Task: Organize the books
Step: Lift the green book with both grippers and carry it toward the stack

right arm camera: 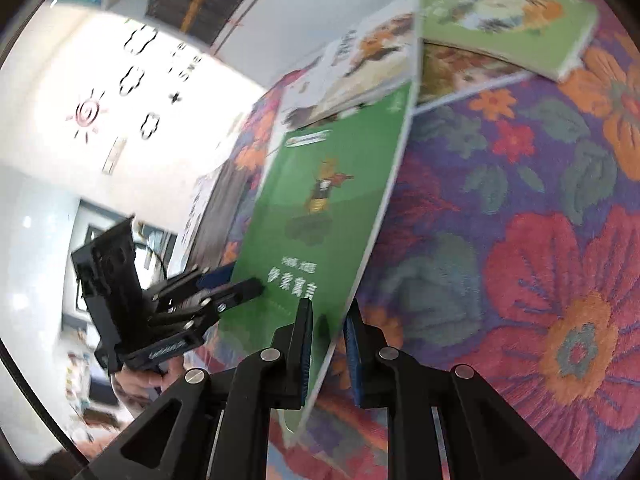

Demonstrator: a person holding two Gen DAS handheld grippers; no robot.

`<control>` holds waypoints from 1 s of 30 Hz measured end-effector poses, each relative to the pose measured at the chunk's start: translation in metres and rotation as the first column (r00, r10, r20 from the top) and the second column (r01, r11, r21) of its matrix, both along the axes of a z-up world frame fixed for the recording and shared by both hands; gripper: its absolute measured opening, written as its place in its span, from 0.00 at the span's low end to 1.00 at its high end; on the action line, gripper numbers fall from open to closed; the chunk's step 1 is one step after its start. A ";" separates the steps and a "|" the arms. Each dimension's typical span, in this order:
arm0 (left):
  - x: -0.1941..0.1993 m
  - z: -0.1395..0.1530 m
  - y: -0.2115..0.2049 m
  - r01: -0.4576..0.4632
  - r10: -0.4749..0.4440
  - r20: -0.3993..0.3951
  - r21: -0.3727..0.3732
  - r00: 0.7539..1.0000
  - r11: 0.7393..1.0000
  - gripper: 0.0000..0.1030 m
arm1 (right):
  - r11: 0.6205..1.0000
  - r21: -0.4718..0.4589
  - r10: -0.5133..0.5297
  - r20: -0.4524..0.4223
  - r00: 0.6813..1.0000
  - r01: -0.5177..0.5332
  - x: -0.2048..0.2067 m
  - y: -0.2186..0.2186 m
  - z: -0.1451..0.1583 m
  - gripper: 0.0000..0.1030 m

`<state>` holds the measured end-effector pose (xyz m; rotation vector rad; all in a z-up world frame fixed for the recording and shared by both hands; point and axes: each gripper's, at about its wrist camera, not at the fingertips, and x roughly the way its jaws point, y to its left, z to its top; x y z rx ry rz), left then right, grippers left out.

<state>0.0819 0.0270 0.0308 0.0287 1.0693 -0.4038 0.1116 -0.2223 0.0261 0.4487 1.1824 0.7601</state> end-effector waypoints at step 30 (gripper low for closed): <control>-0.023 0.030 -0.003 0.035 -0.034 0.019 -0.043 0.999 0.998 0.36 | 0.998 -0.060 0.023 0.102 0.995 -0.017 -0.030 0.016 0.026 0.16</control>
